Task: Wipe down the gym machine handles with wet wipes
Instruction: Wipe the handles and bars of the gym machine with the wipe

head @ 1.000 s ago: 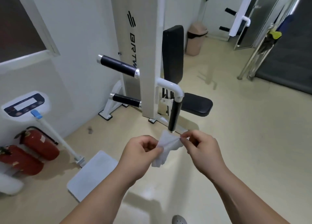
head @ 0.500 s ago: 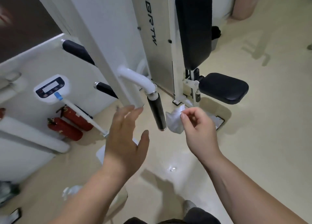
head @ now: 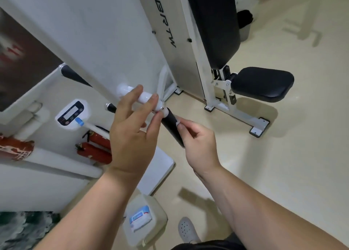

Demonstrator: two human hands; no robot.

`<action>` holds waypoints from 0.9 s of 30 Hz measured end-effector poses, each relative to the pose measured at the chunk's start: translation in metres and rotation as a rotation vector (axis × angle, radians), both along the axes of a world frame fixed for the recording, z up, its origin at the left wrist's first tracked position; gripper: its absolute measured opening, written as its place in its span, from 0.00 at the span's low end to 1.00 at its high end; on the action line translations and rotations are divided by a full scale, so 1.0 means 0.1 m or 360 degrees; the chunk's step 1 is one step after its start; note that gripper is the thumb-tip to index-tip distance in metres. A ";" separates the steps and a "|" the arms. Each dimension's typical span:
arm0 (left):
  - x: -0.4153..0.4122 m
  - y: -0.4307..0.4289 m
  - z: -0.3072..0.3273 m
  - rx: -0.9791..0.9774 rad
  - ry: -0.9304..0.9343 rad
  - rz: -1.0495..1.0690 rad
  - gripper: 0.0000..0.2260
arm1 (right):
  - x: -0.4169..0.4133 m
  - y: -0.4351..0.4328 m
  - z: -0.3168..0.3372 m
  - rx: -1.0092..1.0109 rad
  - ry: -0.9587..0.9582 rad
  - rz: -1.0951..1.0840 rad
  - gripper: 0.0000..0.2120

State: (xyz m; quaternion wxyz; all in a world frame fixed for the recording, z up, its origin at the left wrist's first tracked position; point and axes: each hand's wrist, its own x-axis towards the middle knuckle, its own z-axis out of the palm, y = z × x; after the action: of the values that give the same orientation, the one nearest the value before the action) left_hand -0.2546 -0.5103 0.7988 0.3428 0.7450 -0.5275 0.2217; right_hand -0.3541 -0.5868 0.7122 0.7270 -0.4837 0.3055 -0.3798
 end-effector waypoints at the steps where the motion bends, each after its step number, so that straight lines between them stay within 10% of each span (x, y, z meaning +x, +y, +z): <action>1: 0.00 -0.01 0.01 -0.0008 0.0044 0.0007 0.12 | 0.00 0.01 -0.09 0.0112 0.0020 0.0000 0.11; 7: 0.06 0.01 0.06 -0.0002 0.0159 -0.0039 0.12 | 0.04 -0.02 -0.18 0.0289 0.0046 -0.0099 0.06; 15: 0.14 -0.02 0.01 -0.0052 -0.0001 -0.0131 0.11 | 0.09 -0.03 0.10 -0.0658 0.0117 -0.0216 0.10; 19: 0.20 0.00 0.04 -0.0032 -0.0075 -0.0191 0.10 | 0.02 0.05 -0.30 -0.0516 0.0368 -0.0082 0.15; 27: 0.23 0.03 0.05 -0.0022 0.0024 -0.0254 0.11 | 0.08 -0.07 0.18 -0.0463 -0.0079 -0.0173 0.13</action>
State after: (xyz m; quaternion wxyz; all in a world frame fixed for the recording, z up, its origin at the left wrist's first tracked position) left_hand -0.2312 -0.5078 0.8037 0.3685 0.6999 -0.5811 0.1917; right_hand -0.3464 -0.5933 0.7306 0.6349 -0.5570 0.2550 -0.4707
